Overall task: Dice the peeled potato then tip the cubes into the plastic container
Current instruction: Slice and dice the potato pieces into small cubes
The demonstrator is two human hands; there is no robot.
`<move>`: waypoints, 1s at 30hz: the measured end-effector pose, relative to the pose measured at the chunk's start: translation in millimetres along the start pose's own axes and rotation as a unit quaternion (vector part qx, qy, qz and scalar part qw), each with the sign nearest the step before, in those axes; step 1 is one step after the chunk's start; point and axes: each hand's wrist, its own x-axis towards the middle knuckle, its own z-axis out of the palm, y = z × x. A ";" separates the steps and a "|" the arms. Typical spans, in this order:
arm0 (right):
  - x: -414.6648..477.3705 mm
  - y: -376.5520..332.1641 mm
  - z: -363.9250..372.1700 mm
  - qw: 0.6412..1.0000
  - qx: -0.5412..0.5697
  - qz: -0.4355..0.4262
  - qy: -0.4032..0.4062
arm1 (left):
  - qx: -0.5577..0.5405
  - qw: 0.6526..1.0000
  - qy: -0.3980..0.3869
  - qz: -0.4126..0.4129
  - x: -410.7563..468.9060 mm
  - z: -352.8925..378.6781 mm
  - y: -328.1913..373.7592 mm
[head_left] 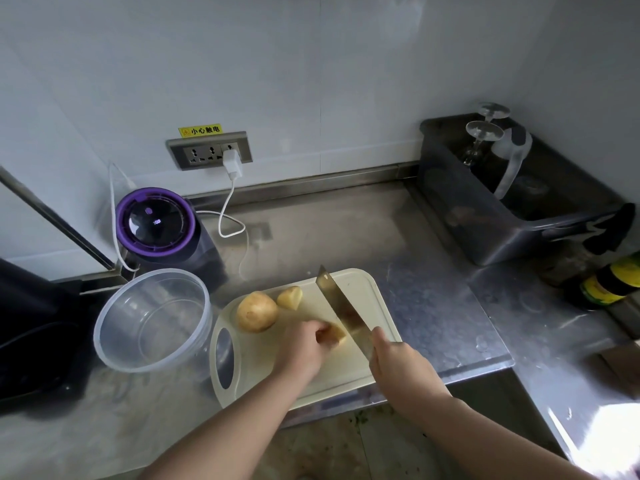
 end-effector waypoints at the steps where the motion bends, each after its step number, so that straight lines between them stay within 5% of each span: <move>1: -2.7 -0.7 -1.9 1.000 -0.004 0.000 0.004 | 0.003 1.000 -0.003 0.001 0.6 -0.2 -0.7; 30: 3.9 -4.5 14.5 0.997 -0.051 -0.035 -0.050 | 0.028 0.999 0.018 0.018 0.7 2.7 -3.4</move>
